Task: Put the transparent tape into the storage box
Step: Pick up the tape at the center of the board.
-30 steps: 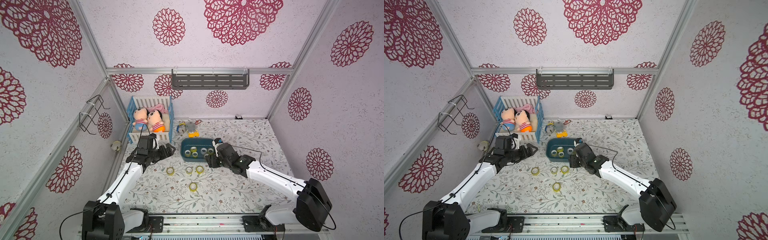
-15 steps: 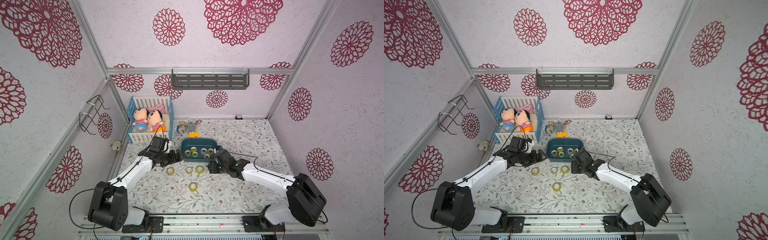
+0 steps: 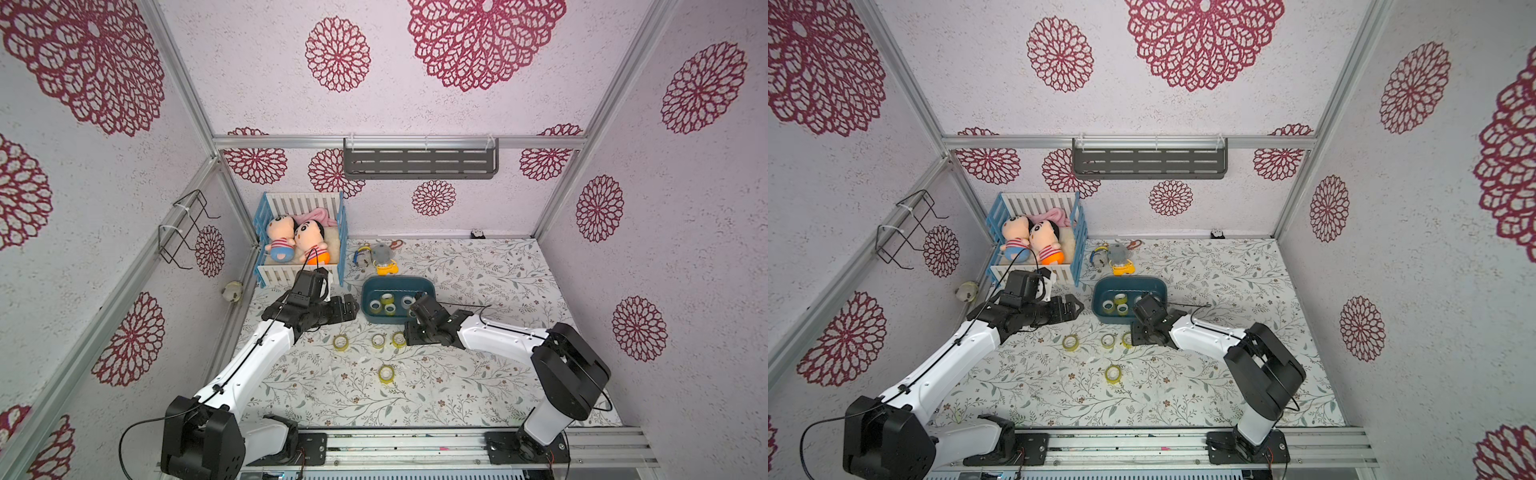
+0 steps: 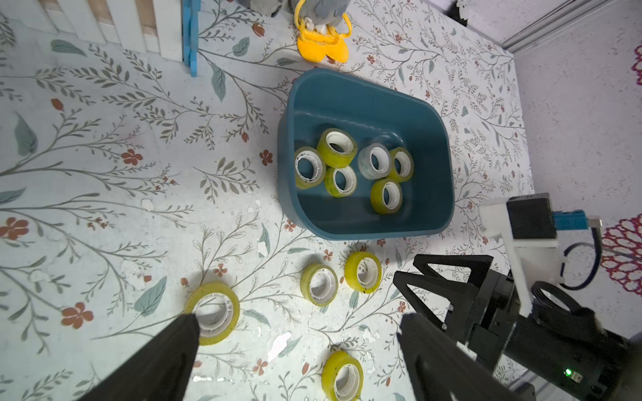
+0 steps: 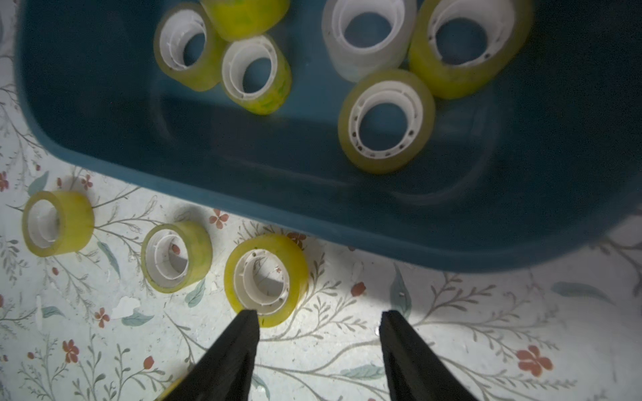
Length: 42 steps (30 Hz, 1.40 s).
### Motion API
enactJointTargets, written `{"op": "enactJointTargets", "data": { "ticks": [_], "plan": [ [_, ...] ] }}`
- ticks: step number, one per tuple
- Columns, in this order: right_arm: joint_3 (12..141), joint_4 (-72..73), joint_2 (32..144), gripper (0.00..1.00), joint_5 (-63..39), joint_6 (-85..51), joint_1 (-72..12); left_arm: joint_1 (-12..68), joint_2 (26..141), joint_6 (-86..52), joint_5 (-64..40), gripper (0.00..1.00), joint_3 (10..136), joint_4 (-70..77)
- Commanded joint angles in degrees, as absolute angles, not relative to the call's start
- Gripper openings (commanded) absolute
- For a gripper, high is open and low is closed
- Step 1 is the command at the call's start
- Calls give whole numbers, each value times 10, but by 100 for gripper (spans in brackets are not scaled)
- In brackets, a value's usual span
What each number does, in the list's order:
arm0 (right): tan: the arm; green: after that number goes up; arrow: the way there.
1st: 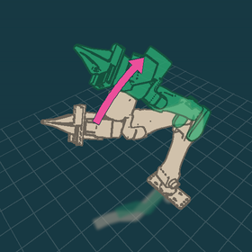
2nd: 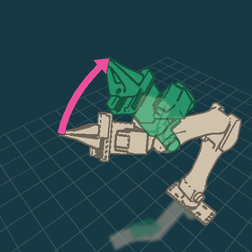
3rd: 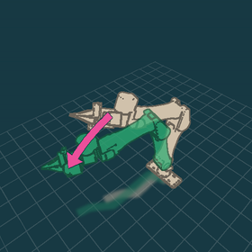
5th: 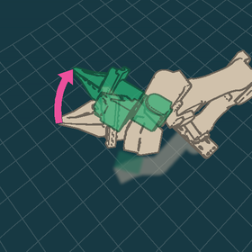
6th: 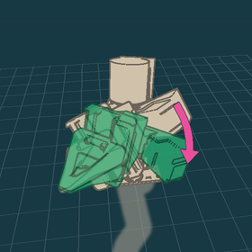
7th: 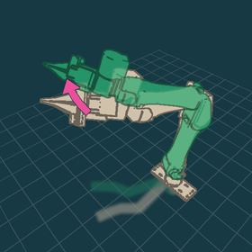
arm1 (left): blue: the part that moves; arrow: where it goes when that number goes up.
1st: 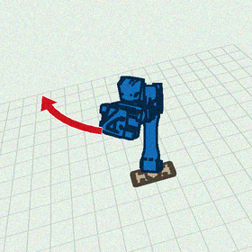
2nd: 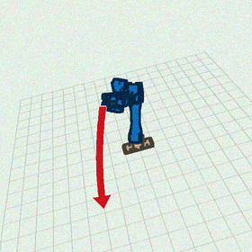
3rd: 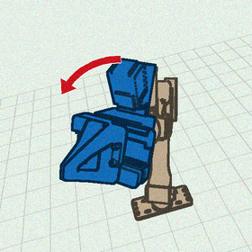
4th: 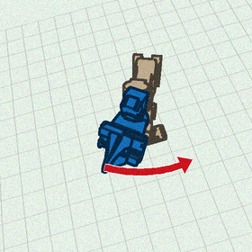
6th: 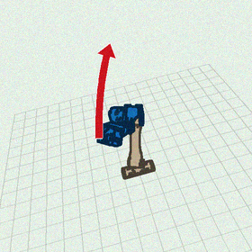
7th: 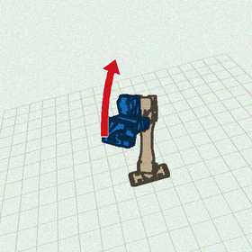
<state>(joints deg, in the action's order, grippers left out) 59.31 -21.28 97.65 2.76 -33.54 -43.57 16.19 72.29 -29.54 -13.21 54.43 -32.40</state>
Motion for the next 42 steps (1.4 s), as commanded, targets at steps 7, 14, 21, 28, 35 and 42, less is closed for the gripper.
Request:
{"op": "enactJointTargets", "data": {
  "ticks": [7, 14, 21, 28, 35, 42],
  "plan": [
    [666, -271, 1044, 62, 64, -299, -458, 160, 727, -329, -128, 97, 512, -271],
    [670, -292, 1064, 64, 99, -299, -450, 160, 715, -300, -126, 97, 542, -321],
    [626, -271, 1010, 64, 105, -306, -439, 159, 637, -296, -115, 97, 533, -357],
    [613, -250, 1020, 63, 64, -290, -436, 158, 604, -297, -104, 97, 519, -370],
    [604, -240, 1026, 56, 80, -301, -439, 157, 610, -291, -91, 97, 526, -372],
    [580, -240, 1017, 28, 108, -298, -444, 156, 626, -286, -89, 97, 532, -371]
  ]
}}
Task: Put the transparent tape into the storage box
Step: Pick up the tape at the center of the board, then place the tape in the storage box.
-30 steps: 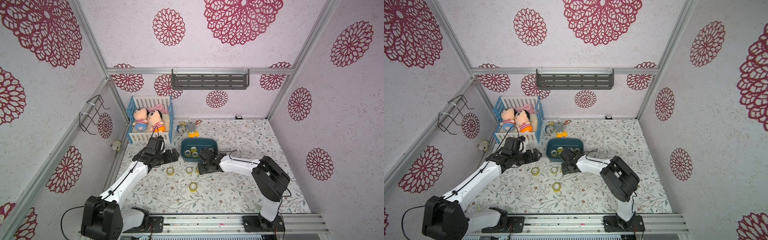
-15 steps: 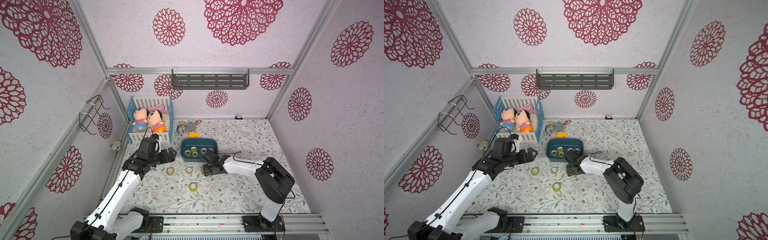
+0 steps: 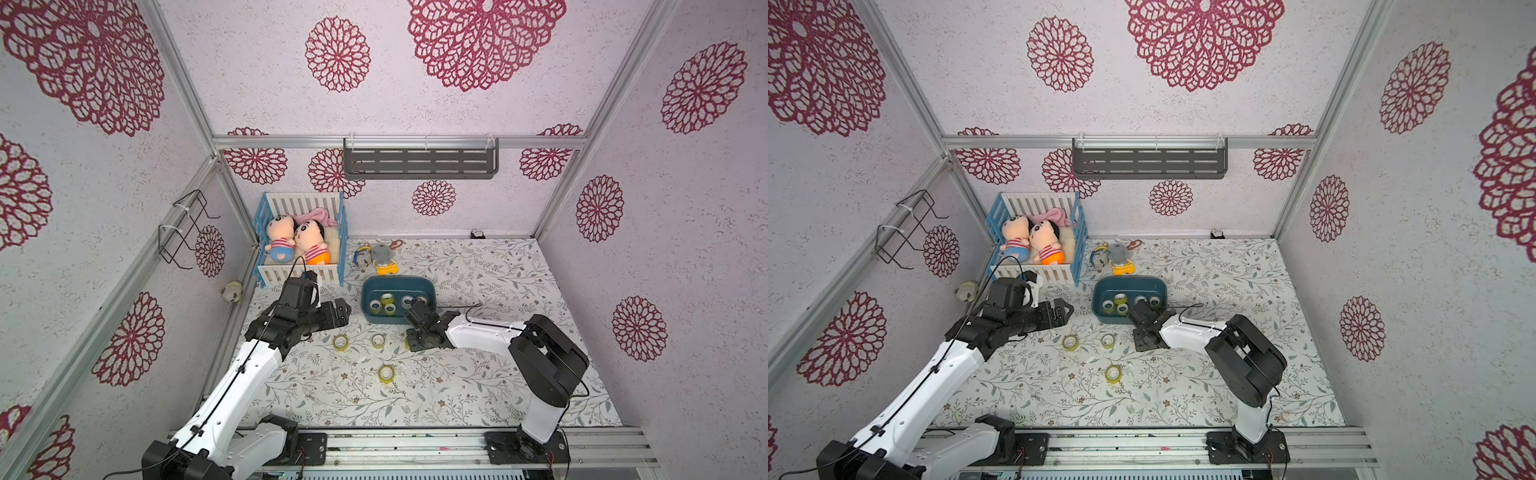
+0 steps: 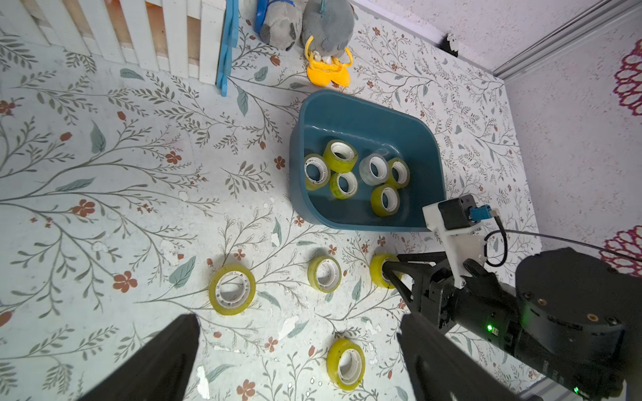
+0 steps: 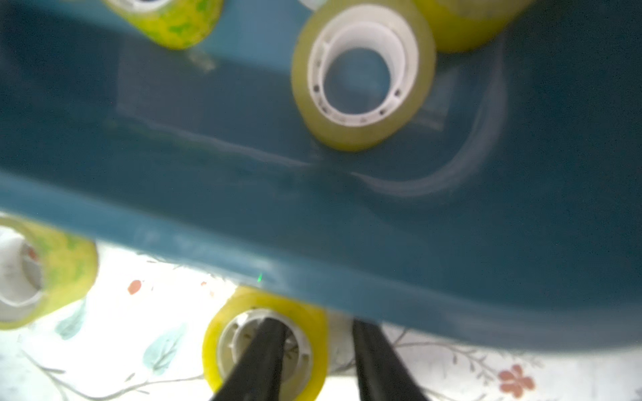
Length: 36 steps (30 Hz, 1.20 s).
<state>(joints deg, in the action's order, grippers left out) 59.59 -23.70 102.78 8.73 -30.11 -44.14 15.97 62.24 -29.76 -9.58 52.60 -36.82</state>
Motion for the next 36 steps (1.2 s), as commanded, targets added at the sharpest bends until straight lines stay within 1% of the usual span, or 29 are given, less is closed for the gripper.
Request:
{"op": "enactJointTargets", "data": {
  "ticks": [1, 7, 10, 12, 16, 21, 25, 30, 34, 36],
  "plan": [
    [575, -240, 1012, 25, 112, -297, -445, 156, 627, -285, -88, 97, 532, -372],
    [550, -243, 961, 6, 131, -296, -444, 156, 634, -283, -81, 97, 533, -372],
    [540, -239, 917, 2, 130, -286, -445, 156, 642, -284, -82, 97, 533, -372],
    [534, -238, 881, 0, 137, -286, -445, 156, 647, -286, -81, 97, 533, -376],
    [523, -223, 810, 0, 123, -277, -444, 156, 654, -287, -87, 97, 533, -373],
    [558, -250, 775, 0, 120, -257, -427, 156, 655, -297, -114, 97, 524, -341],
    [613, -263, 796, 1, 86, -242, -396, 156, 671, -300, -135, 97, 533, -310],
    [710, -281, 892, 0, 55, -222, -374, 154, 707, -279, -119, 97, 557, -302],
    [763, -278, 962, 0, 48, -214, -365, 142, 722, -273, -122, 97, 551, -290],
    [781, -265, 994, 0, 21, -209, -357, 136, 722, -270, -121, 97, 542, -290]
  ]
}}
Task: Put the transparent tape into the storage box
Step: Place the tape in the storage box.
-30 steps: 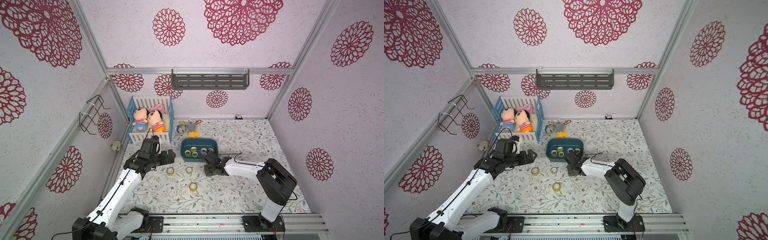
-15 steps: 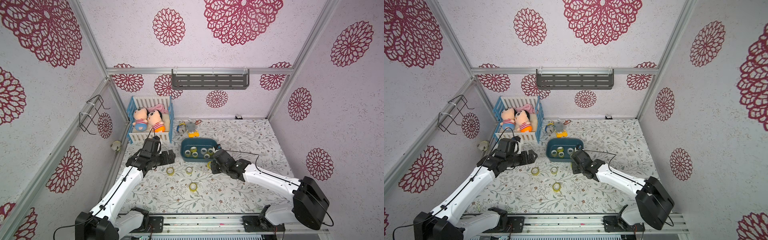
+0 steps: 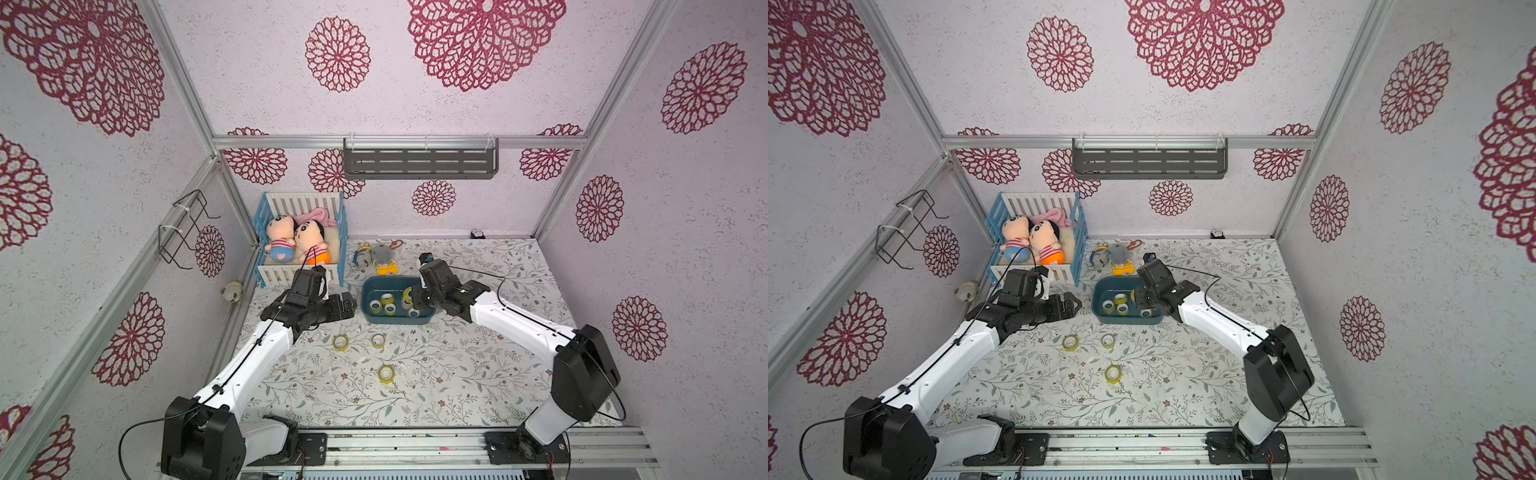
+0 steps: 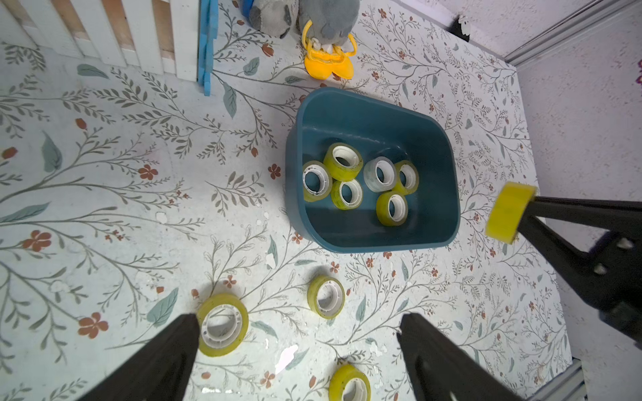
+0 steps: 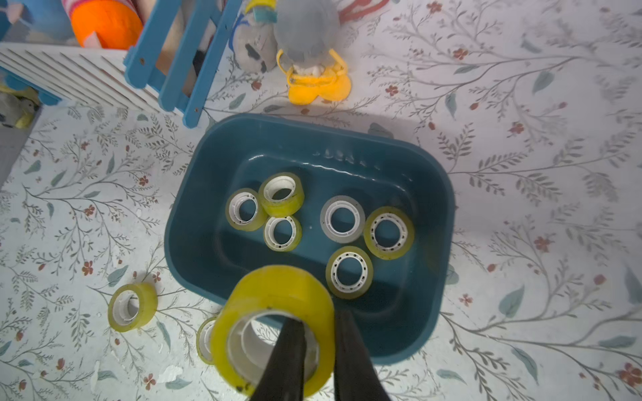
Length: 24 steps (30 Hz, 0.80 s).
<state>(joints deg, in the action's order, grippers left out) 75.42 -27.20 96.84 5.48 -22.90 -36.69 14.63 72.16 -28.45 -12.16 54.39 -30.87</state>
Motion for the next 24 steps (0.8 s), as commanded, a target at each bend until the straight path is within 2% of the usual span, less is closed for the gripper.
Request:
{"op": "enactJointTargets", "data": {
  "ticks": [1, 9, 22, 24],
  "plan": [
    [790, -263, 1008, 0, 12, -208, -354, 135, 719, -271, -118, 97, 536, -288],
    [869, -286, 1108, 0, 14, -196, -343, 134, 699, -264, -97, 97, 535, -287],
    [903, -298, 1170, 0, 8, -201, -343, 134, 715, -271, -107, 97, 540, -276],
    [906, -305, 1176, 10, 8, -206, -343, 134, 714, -271, -108, 97, 538, -274]
  ]
}}
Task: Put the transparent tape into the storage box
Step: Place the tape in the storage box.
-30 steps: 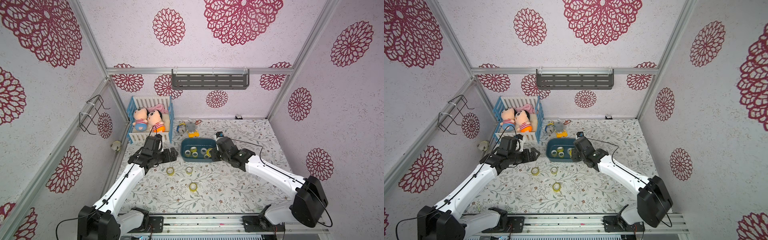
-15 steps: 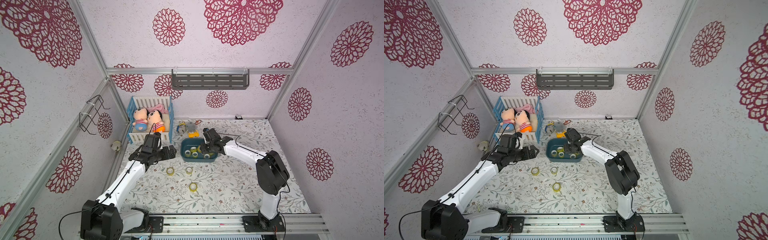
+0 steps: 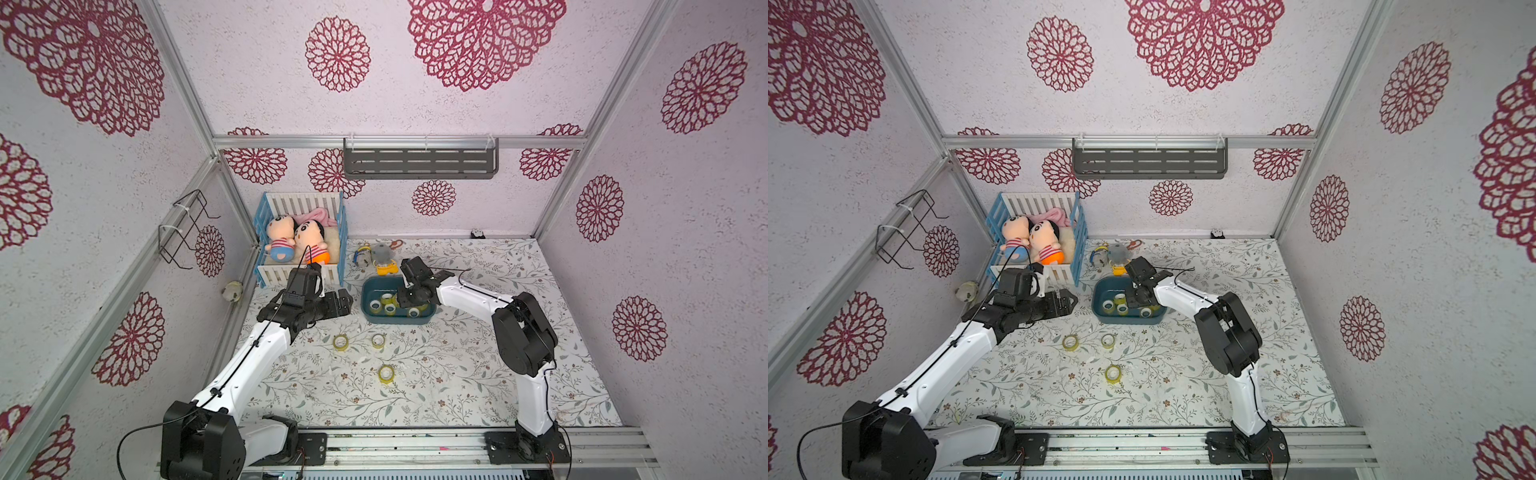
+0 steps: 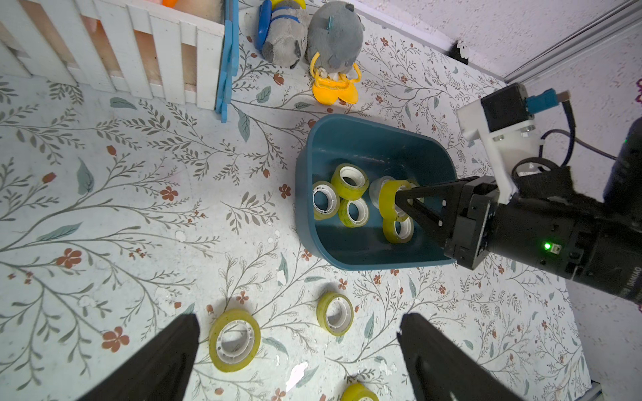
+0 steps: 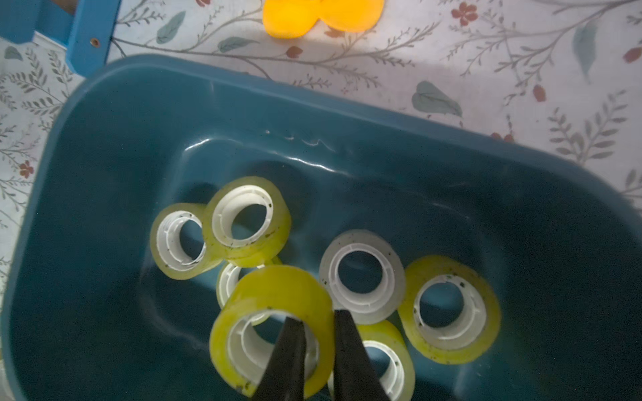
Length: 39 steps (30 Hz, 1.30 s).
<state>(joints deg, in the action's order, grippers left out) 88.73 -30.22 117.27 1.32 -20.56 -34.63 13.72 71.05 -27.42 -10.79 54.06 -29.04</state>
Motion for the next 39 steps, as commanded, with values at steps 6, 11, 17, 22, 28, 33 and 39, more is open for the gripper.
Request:
{"op": "enactJointTargets", "data": {
  "ticks": [6, 11, 17, 22, 28, 33, 39],
  "plan": [
    [891, -311, 1165, 54, 10, -203, -342, 134, 725, -280, -119, 97, 540, -267],
    [905, -325, 1146, 57, 23, -196, -342, 134, 730, -293, -134, 97, 532, -250],
    [887, -310, 1086, 57, 21, -195, -342, 134, 732, -277, -131, 97, 543, -265],
    [828, -270, 999, 57, 0, -188, -342, 134, 717, -268, -133, 97, 540, -261],
    [730, -230, 881, 57, -24, -193, -342, 134, 664, -275, -155, 97, 503, -207],
    [622, -190, 779, 57, -41, -224, -343, 133, 629, -279, -180, 97, 472, -161],
    [496, -142, 681, 58, -69, -269, -347, 134, 635, -296, -177, 97, 466, -163]
  ]
}}
